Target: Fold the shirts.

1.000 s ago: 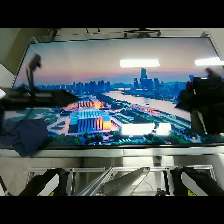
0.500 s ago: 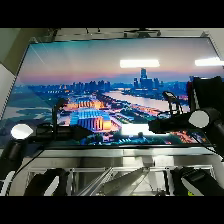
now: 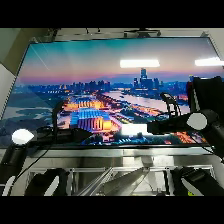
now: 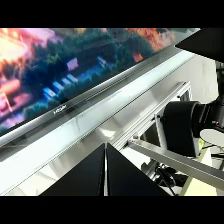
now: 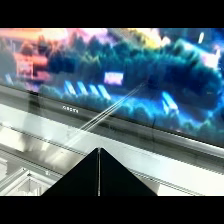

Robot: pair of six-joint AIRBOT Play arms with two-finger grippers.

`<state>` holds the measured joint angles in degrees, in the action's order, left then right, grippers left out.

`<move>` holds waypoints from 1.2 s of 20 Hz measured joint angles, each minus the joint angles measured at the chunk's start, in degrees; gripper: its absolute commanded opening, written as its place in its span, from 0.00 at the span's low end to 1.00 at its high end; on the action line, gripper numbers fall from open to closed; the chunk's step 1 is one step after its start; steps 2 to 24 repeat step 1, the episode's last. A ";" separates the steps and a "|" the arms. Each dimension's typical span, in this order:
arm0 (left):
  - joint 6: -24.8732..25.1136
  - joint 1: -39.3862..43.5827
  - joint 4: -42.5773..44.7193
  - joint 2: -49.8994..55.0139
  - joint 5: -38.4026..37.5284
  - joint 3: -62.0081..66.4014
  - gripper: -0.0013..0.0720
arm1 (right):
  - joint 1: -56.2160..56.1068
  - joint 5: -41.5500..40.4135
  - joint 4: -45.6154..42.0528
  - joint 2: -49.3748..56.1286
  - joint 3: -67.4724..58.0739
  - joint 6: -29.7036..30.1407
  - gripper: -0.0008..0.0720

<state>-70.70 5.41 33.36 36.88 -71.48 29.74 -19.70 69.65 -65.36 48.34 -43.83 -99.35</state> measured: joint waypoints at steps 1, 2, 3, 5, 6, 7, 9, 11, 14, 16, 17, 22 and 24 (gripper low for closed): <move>0.00 0.00 0.00 -0.04 0.00 -0.02 0.03 | 0.00 0.00 0.02 0.00 0.00 0.00 0.03; 0.00 0.00 0.00 -0.04 0.00 -0.02 0.03 | 0.00 0.00 0.02 0.00 0.00 0.00 0.03; 0.00 0.00 0.00 -0.04 0.00 -0.02 0.03 | 0.00 0.00 0.02 0.00 0.00 0.00 0.03; 0.00 0.00 0.00 -0.04 0.00 -0.02 0.03 | 0.00 0.00 0.02 0.00 0.00 0.00 0.03; 0.00 0.00 0.00 -0.04 0.00 -0.02 0.03 | 0.00 0.00 0.02 0.00 0.00 0.00 0.03; 0.00 0.00 0.00 -0.04 0.00 -0.02 0.03 | 0.00 0.00 0.02 0.00 0.00 0.00 0.03; 0.00 0.00 0.00 -0.04 0.00 -0.02 0.03 | 0.00 0.00 0.02 0.00 0.00 0.00 0.03; 0.00 0.00 0.00 -0.04 0.00 -0.02 0.03 | 0.00 0.00 0.02 0.00 0.00 0.00 0.03; 0.00 0.00 0.00 -0.04 0.00 -0.02 0.03 | 0.00 0.00 0.02 0.00 0.00 0.00 0.03; 0.00 0.00 0.00 -0.04 0.00 -0.02 0.03 | 0.00 0.00 0.02 0.00 0.00 0.00 0.03; 0.00 0.00 0.00 -0.04 0.00 -0.02 0.03 | 0.00 0.00 0.02 0.00 0.00 0.00 0.03; 0.00 0.00 0.00 -0.04 0.00 -0.02 0.03 | 0.00 0.00 0.02 0.00 0.00 0.00 0.03; 0.00 0.00 0.00 -0.04 0.00 -0.02 0.03 | 0.00 0.00 0.02 0.00 0.00 0.00 0.03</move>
